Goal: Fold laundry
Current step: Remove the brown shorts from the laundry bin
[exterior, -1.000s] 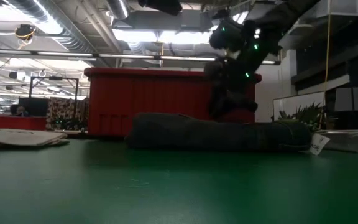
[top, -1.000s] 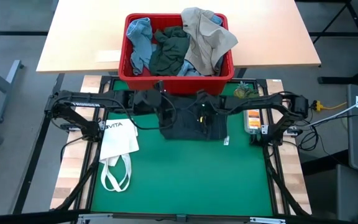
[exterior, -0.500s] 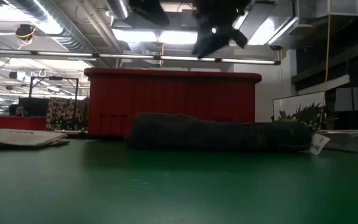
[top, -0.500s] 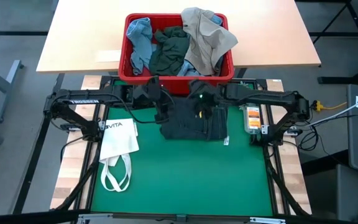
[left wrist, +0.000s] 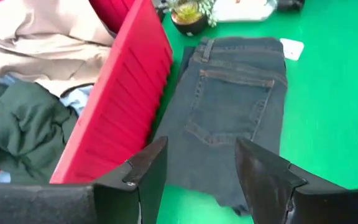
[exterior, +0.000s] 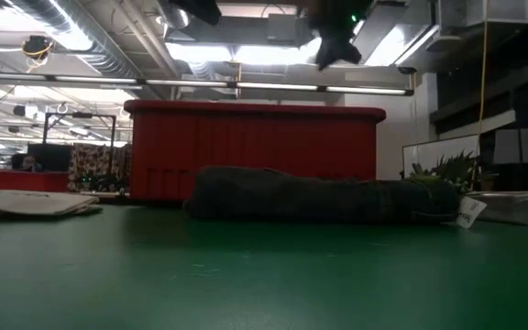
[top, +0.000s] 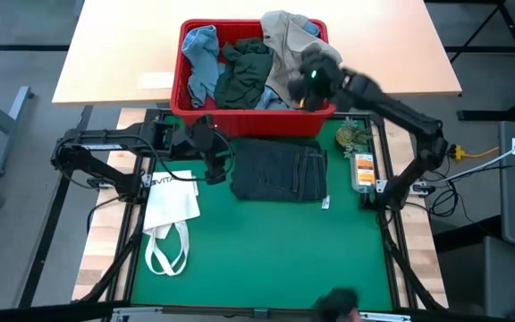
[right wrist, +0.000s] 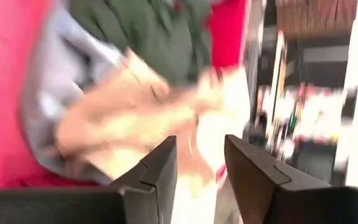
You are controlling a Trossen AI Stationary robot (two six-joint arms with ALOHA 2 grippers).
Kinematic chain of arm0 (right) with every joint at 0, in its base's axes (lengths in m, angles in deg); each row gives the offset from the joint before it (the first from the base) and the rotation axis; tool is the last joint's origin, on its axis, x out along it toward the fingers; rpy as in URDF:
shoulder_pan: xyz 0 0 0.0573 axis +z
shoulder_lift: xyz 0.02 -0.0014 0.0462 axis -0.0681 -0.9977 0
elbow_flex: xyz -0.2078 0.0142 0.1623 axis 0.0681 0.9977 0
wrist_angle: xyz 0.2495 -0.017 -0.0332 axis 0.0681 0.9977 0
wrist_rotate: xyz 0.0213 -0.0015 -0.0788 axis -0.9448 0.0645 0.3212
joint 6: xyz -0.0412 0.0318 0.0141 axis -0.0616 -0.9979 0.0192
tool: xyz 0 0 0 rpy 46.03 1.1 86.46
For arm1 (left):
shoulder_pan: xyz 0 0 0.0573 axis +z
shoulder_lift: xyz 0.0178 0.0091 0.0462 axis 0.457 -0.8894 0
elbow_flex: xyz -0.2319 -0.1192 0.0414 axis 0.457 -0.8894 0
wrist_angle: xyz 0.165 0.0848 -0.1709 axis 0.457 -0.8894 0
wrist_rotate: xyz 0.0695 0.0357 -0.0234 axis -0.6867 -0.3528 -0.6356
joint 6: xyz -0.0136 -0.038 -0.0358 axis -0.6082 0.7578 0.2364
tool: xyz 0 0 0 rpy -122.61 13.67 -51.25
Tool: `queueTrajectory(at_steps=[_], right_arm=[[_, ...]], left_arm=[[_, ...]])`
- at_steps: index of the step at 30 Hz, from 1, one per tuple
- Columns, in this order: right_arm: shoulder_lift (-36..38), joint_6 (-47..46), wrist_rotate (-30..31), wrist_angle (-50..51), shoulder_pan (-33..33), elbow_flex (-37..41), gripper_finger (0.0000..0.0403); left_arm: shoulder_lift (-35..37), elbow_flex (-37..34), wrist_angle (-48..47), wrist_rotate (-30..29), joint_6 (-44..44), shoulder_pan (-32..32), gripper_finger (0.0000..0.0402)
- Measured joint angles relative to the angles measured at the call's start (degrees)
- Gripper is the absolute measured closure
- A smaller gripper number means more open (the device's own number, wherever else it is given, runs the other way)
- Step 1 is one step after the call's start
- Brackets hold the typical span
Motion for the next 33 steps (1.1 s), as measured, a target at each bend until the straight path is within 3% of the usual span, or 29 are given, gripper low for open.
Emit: queueTrajectory(at_steps=[7,16,22,33], right_arm=[[0.0,-10.86,-5.47,-0.02,-17.5,-0.11,0.0269],[-0.34,-29.31,-23.62,0.0,-34.56,-0.11,0.0269],[-1.93,-33.95,-34.23,0.15,-39.08,-0.11,0.0269],[-7.4,-33.71,-39.63,-0.74,-39.35,-0.11,0.0269]], left_arm=[[0.17,-0.01,0.06,-0.02,0.0,-0.26,0.0221],[0.17,-0.01,0.06,-0.03,-0.03,-0.13,0.0221],[0.17,-0.01,0.06,-0.04,-0.07,-0.1,0.0221],[0.17,-0.01,0.08,-0.07,-0.44,-0.1,0.0221]])
